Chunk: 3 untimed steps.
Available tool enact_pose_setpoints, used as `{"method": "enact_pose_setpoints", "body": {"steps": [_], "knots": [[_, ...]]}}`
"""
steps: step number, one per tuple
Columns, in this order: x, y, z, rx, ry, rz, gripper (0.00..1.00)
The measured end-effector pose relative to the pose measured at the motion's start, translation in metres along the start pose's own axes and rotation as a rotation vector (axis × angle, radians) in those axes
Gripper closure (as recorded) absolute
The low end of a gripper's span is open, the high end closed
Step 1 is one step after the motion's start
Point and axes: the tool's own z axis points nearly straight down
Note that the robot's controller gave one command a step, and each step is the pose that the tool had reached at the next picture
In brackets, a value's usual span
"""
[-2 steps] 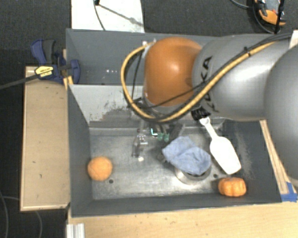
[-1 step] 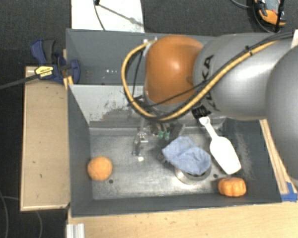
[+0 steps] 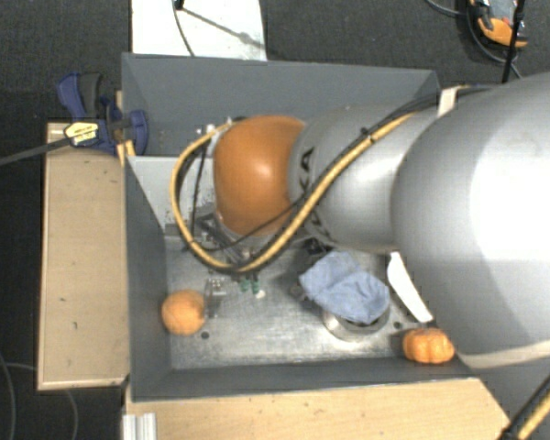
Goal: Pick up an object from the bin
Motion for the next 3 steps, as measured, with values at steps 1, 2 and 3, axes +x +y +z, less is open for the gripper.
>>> {"method": "enact_pose_setpoints", "body": {"steps": [1,2,3], "knots": [[0.016,0.020,0.021,0.003,0.008,-0.174,0.00],[0.019,0.025,0.010,0.001,0.003,-0.007,0.00],[0.024,0.029,0.027,0.003,0.006,0.060,0.00]]}}
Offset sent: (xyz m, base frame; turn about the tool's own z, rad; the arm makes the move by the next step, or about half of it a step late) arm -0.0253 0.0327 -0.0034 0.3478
